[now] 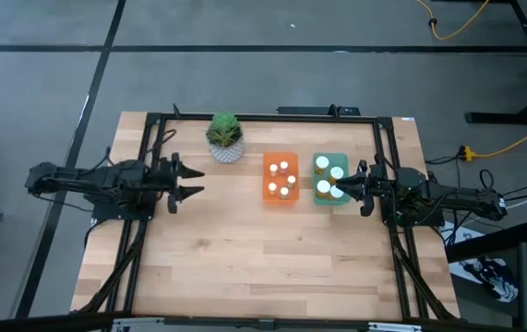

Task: Pick and place medicine bottles into bin by pill shape (circle, oval)
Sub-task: Return to Home Position

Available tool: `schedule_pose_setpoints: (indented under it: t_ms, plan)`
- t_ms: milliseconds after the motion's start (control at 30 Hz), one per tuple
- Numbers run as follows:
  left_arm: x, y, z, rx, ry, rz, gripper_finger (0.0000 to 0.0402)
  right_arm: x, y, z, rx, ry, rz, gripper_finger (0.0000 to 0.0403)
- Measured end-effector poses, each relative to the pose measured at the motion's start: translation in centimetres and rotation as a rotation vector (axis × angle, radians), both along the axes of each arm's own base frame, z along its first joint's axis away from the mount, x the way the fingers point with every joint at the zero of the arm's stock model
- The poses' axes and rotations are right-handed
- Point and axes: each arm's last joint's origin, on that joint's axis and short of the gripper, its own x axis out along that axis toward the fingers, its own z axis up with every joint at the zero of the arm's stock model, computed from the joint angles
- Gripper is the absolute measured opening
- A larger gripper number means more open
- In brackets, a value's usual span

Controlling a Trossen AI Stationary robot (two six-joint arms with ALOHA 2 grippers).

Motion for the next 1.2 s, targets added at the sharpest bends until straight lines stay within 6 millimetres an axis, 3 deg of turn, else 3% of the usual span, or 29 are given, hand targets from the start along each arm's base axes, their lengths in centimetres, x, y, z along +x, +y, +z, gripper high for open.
schedule_pose_setpoints:
  t_ms: [433, 1200]
  plan:
    - [-1.9, 0.0, -3.9, 0.031, -0.138, -0.033, 0.0219, 0.0, 0.0, 0.0, -0.001, 0.0, 0.0, 0.008]
    - [-1.7, 0.0, -4.4, 0.027, -0.116, -0.026, 0.0219, 0.0, 0.0, 0.0, -0.002, 0.0, 0.0, 0.008]
